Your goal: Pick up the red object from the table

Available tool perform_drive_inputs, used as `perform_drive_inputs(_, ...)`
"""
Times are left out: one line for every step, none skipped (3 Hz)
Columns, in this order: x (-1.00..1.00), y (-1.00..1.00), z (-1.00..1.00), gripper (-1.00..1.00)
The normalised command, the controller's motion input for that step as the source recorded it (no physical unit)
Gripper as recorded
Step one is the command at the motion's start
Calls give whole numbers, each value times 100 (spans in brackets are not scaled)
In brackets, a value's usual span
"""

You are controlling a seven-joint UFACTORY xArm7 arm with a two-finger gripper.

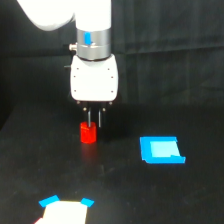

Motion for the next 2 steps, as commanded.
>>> perform_drive_inputs(3,93,5,100)
perform_drive_inputs(-38,100,26,100)
